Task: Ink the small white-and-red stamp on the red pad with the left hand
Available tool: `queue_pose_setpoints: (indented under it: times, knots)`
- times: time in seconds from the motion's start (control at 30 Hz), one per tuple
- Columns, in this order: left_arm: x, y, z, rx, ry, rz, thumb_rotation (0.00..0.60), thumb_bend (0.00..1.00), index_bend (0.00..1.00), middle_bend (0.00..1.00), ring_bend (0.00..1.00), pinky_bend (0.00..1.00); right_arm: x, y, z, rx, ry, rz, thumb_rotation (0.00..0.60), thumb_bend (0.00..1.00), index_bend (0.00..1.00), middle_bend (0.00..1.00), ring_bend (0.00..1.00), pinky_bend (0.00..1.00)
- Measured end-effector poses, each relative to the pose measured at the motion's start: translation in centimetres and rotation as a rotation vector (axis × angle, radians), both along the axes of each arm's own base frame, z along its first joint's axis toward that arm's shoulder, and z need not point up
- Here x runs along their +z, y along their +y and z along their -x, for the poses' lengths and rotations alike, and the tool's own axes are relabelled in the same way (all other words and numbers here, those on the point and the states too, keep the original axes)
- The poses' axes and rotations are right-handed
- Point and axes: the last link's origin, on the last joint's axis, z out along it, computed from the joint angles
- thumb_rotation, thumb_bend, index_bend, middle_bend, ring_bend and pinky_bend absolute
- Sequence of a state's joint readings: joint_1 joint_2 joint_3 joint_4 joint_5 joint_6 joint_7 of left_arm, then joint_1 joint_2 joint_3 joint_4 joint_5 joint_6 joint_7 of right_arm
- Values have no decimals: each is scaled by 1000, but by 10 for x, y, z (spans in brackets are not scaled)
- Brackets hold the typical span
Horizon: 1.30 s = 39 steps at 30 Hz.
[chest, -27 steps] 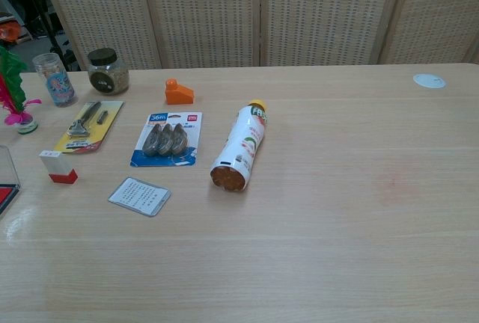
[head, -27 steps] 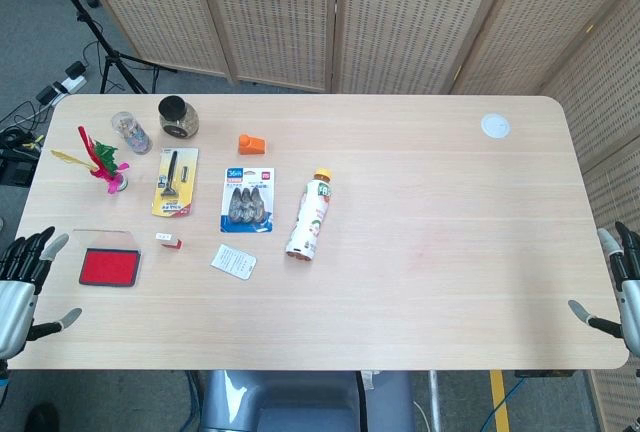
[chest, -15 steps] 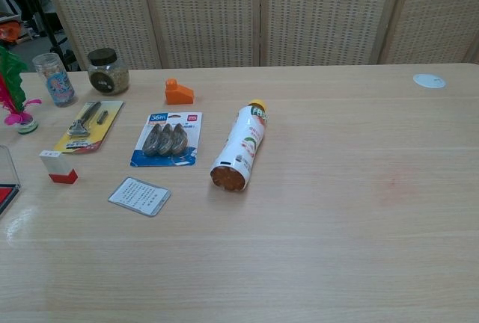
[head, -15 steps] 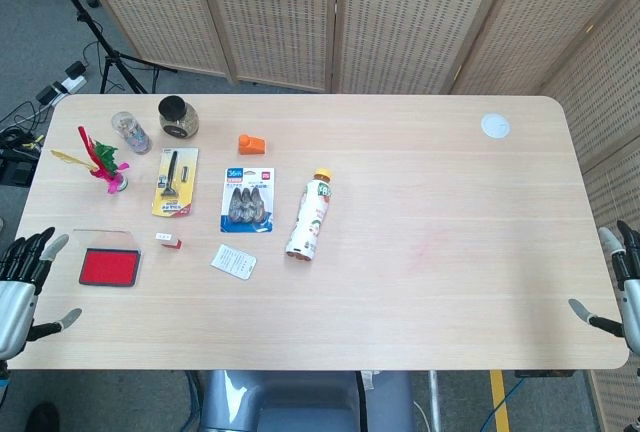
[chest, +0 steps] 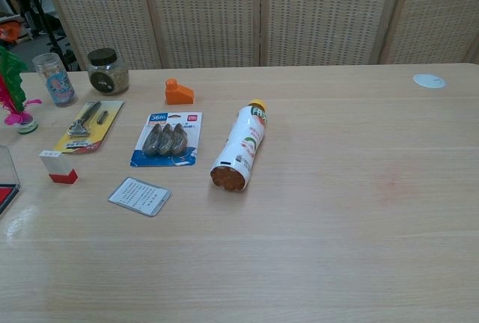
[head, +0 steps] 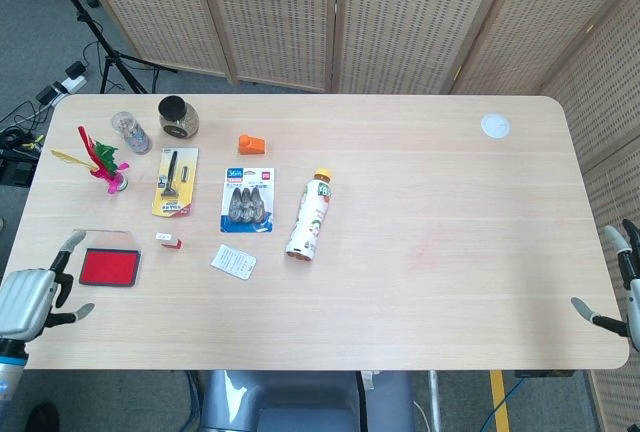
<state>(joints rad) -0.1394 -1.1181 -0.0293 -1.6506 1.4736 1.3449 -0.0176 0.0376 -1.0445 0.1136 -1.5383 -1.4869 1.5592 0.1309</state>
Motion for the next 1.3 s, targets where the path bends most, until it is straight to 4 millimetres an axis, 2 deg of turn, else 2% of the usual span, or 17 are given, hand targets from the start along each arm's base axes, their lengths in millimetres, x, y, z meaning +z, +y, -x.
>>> queue_pose_setpoints:
  times: [0.1,0.27,0.47,0.63,0.93,1.3]
  knots:
    - [-9,15,2,20,-14,44,600,105,167,1000,945,865,0,-1,1,-6,-4,-3,600,0,5,0,0,0]
    - [-25,53,0,34,-58,112,600,152,311,1000,945,865,0,-4,2,-14,-9,-3,600,0,5,0,0,0]
    - [-42,92,1,65,-63,151,600,165,357,1000,945,865,-1,-7,4,-25,-15,-9,600,0,5,0,0,0]
    - [-55,112,-4,77,-42,158,600,207,391,1000,945,865,-1,-8,6,-31,-25,-7,600,0,5,0,0,0]
    - [-77,132,-11,102,-11,161,600,261,430,1000,945,865,0,-10,8,-36,-35,-9,600,0,5,0,0,0]
    - [-93,138,-11,123,-3,151,600,279,464,1000,945,865,1,-11,9,-38,-45,-13,600,0,5,0,0,0]
